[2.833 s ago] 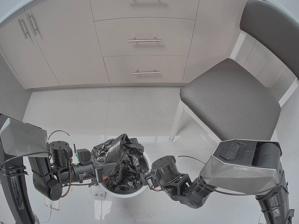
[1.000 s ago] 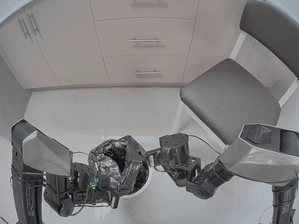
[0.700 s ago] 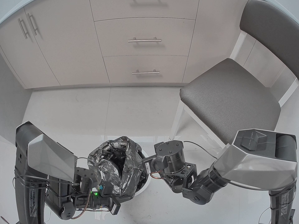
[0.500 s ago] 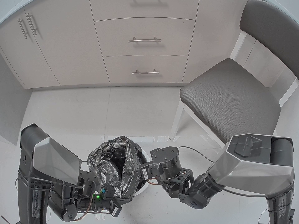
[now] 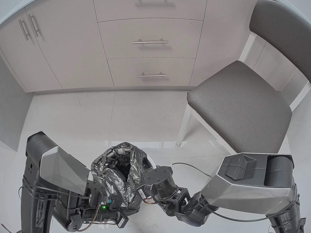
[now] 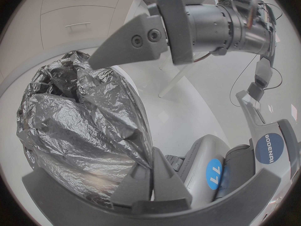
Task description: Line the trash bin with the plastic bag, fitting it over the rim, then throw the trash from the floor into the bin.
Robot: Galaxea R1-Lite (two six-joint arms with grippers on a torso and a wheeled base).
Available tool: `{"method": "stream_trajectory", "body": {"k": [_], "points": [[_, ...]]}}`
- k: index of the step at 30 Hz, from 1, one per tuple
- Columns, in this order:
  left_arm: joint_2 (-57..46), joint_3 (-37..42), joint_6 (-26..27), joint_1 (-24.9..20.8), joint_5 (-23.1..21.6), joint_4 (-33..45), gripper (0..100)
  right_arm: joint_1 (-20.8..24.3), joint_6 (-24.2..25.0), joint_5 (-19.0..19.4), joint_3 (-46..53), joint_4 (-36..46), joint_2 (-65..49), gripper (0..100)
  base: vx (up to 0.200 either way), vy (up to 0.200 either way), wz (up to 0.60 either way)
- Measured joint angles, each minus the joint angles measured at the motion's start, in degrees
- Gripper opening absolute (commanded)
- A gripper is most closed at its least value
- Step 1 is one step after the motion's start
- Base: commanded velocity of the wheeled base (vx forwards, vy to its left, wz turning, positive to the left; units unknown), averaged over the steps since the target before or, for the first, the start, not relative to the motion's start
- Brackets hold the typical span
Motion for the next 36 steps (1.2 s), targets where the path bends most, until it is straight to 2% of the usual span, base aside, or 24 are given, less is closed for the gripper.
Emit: {"method": "stream_trajectory", "body": {"k": [8, 19, 20, 36], "points": [[-0.61, 0.11, -0.38, 0.0, 0.0, -0.01, 0, 1.04, -0.3, 0.05, -0.74, -0.05, 2.65, 100, 0.0, 0.0, 0.0], [-1.52, 0.16, -0.41, 0.02, -0.02, 0.0, 0, -1.06, -1.15, -0.04, -2.76, -0.07, 5.71, 100, 0.0, 0.0, 0.0], [-1.55, 0.16, -0.41, 0.02, -0.02, 0.0, 0, -1.13, -1.15, -0.04, -2.84, -0.11, 5.84, 0, 0.0, 0.0, 0.0], [-1.69, -0.91, -0.29, -0.63, 0.48, 0.0, 0, -1.96, -1.15, -0.55, -3.06, -0.38, 6.1, 0, 0.0, 0.0, 0.0]]}}
